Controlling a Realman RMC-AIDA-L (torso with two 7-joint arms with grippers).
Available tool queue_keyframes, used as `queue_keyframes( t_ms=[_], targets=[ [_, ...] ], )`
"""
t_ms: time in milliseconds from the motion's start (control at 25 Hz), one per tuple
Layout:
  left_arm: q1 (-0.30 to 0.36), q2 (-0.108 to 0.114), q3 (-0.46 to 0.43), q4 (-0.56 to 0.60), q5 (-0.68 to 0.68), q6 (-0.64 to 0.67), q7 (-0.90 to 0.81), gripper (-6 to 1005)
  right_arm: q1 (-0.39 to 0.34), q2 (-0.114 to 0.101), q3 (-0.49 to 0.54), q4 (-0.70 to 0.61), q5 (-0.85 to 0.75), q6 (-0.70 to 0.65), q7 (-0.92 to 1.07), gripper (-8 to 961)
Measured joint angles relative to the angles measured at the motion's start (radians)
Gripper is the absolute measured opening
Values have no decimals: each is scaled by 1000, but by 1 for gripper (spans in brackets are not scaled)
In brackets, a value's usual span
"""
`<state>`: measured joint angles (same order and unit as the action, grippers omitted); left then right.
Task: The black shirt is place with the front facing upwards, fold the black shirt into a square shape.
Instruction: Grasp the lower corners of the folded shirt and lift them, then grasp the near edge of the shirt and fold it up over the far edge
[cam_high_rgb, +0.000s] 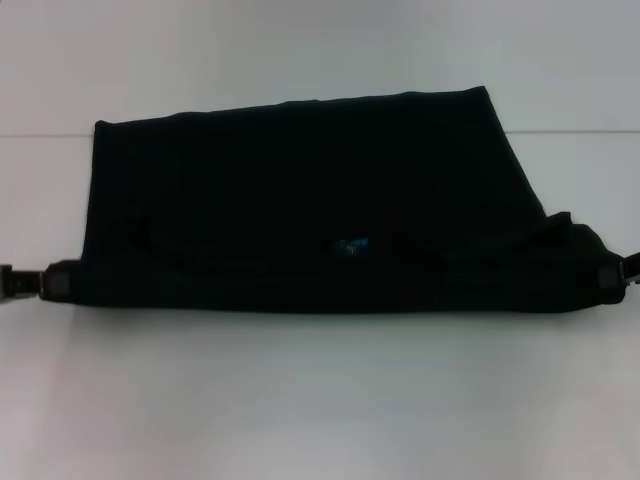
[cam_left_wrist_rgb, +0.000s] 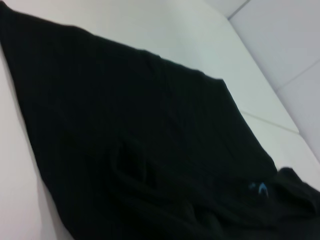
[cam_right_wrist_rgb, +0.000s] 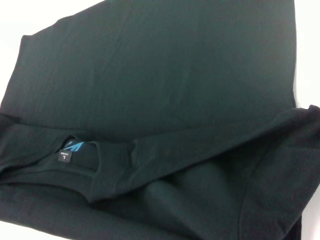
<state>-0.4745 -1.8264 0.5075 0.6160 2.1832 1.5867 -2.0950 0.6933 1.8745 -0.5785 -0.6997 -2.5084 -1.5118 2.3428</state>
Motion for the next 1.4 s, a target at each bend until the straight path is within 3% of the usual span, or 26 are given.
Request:
queue_keyframes(
  t_ms=[600, 960, 1400],
  targets=[
    [40, 1, -3, 13, 46, 210, 66, 95, -38, -11, -7, 4, -32, -168, -65, 72],
    [37, -3, 9, 11, 147, 363, 87, 100, -47, -3, -46, 4, -117, -291, -113, 72],
    [21, 0, 6, 8, 254, 428, 105, 106, -47, 0, -95, 1, -144, -349, -124, 72]
  ],
)
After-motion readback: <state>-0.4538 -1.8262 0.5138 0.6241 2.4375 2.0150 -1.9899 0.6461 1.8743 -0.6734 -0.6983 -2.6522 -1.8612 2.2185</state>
